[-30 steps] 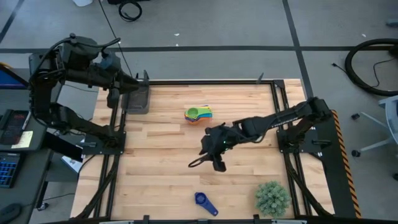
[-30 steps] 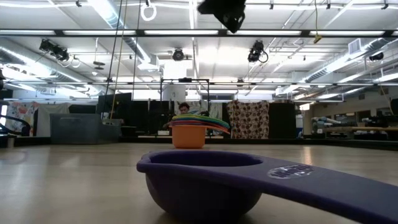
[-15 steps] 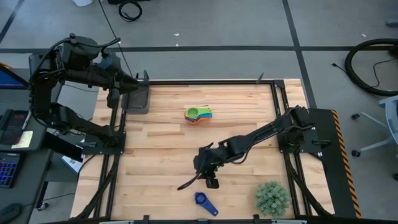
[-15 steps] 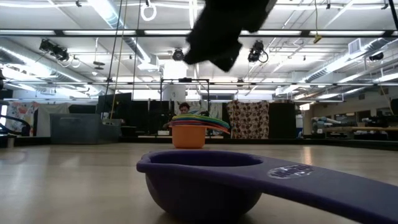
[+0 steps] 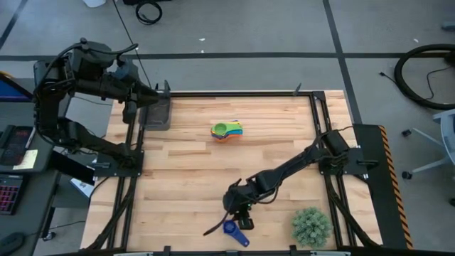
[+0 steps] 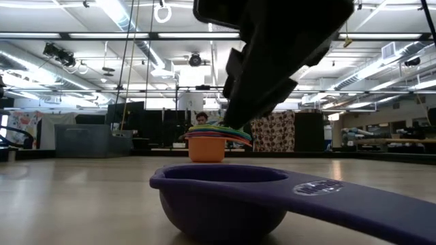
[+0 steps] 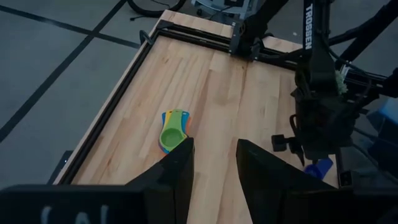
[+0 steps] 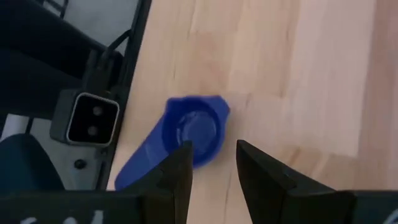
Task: Nest measuring cups in basket
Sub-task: Stack the violet measuring cup on top of the green measuring cup
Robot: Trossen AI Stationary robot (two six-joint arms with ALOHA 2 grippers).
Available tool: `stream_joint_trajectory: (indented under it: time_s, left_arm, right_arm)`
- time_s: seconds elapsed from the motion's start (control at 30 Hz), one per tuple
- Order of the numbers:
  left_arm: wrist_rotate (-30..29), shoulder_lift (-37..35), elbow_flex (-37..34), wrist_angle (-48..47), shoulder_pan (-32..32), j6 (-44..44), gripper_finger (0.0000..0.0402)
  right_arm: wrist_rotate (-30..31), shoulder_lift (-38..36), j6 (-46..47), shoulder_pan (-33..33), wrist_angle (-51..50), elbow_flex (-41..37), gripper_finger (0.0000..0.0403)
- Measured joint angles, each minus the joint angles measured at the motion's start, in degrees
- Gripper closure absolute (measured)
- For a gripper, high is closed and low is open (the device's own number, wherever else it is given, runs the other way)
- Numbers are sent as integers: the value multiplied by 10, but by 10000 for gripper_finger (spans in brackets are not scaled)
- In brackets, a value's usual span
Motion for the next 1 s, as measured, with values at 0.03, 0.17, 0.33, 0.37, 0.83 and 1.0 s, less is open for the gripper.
stream_joint_trajectory:
  time_s: [0.03, 0.17, 0.33, 0.37, 0.83, 1.0]
  left_arm:
    - [0, 0, 0, 0, 0, 1, 276]
    - [0, 0, 0, 0, 0, 20, 276]
    - [0, 0, 0, 0, 0, 21, 276]
    - [0, 0, 0, 0, 0, 20, 276]
    - [0, 0, 0, 0, 0, 19, 276]
    - [0, 0, 0, 0, 0, 19, 276]
  right_arm:
    - [8, 2, 1, 2, 1, 0, 274]
    - [14, 13, 2, 6, 6, 0, 274]
    - [25, 23, 1, 9, 8, -1, 274]
    - [29, 23, 1, 9, 14, -1, 274]
    - [44, 22, 6, 10, 39, -1, 274]
    - [47, 22, 19, 11, 39, -1, 274]
